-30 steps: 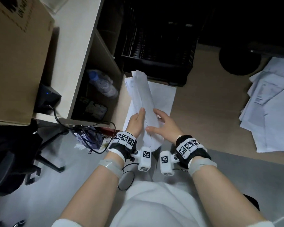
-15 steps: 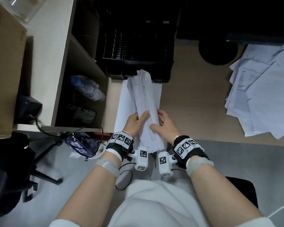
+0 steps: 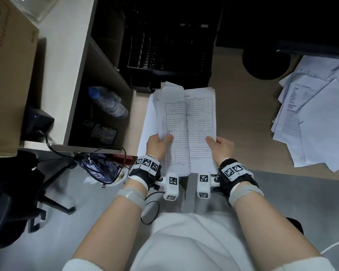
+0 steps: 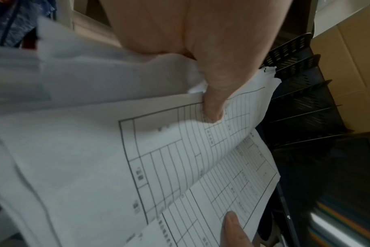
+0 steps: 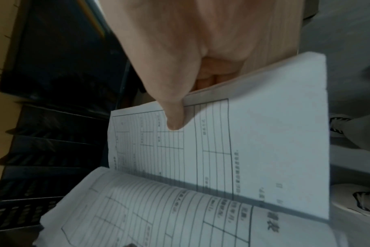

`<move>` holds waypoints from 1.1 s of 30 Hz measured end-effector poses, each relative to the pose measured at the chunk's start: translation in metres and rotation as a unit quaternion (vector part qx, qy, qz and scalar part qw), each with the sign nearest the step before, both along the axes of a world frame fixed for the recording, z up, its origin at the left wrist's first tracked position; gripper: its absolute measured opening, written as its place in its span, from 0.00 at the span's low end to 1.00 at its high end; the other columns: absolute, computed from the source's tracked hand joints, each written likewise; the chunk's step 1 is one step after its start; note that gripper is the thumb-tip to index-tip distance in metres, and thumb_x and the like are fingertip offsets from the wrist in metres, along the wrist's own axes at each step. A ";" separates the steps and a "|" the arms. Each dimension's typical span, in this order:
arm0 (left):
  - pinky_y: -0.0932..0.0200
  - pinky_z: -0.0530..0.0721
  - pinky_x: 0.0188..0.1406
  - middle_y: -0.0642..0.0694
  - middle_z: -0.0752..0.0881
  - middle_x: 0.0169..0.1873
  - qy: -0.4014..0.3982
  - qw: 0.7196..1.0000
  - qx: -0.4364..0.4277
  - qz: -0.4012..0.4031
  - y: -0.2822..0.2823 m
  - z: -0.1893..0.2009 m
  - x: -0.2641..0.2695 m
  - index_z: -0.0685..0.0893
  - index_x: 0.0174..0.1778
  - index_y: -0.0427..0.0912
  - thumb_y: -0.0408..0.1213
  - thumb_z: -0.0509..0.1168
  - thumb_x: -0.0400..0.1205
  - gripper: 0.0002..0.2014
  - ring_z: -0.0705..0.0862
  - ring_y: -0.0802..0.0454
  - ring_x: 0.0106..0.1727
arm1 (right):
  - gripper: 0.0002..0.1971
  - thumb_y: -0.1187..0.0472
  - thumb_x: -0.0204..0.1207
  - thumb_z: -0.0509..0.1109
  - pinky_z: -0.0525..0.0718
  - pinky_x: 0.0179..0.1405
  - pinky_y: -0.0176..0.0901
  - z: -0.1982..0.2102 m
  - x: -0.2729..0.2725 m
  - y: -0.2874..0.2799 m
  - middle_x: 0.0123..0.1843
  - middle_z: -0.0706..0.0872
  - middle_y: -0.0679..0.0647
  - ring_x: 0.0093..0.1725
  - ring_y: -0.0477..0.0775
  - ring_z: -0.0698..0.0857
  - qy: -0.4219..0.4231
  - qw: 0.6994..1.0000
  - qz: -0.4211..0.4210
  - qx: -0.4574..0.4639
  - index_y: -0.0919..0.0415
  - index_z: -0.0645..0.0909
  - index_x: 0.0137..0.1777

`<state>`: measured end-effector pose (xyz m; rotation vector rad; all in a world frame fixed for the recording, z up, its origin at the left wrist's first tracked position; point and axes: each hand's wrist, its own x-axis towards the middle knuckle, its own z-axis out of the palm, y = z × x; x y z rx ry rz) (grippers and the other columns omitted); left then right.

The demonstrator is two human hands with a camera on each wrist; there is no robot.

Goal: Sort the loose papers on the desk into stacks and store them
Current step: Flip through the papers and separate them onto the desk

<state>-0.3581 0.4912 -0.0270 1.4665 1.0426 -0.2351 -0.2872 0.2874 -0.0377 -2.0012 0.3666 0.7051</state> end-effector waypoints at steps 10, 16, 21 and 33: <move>0.54 0.88 0.54 0.46 0.93 0.47 -0.015 0.998 -0.058 0.005 -0.032 0.016 0.015 0.89 0.54 0.38 0.37 0.70 0.84 0.07 0.92 0.48 0.52 | 0.25 0.41 0.67 0.82 0.88 0.57 0.60 0.025 0.012 -0.013 0.47 0.91 0.60 0.43 0.55 0.91 0.008 0.996 -0.019 0.087 0.63 0.89 0.50; 0.52 0.87 0.60 0.44 0.93 0.52 -0.046 0.996 -0.073 0.015 -0.052 0.027 0.039 0.87 0.60 0.37 0.43 0.69 0.85 0.14 0.92 0.49 0.54 | 0.22 0.42 0.82 0.66 0.88 0.51 0.40 0.028 0.023 -0.011 0.52 0.90 0.62 0.48 0.56 0.89 -0.029 0.990 0.046 0.132 0.62 0.89 0.51; 0.71 0.85 0.42 0.55 0.91 0.46 -0.070 0.993 -0.089 -0.017 -0.075 0.041 0.057 0.85 0.60 0.44 0.45 0.73 0.81 0.14 0.91 0.62 0.47 | 0.22 0.41 0.83 0.66 0.80 0.41 0.44 0.030 0.032 -0.027 0.29 0.83 0.47 0.33 0.44 0.78 -0.057 0.988 0.047 0.134 0.57 0.84 0.36; 0.60 0.88 0.45 0.46 0.93 0.43 -0.051 0.997 -0.021 0.047 -0.094 0.046 0.062 0.89 0.51 0.38 0.35 0.76 0.79 0.08 0.92 0.47 0.47 | 0.21 0.50 0.84 0.69 0.69 0.31 0.37 0.034 0.064 -0.038 0.25 0.73 0.51 0.27 0.43 0.69 -0.072 0.981 0.123 0.128 0.61 0.80 0.31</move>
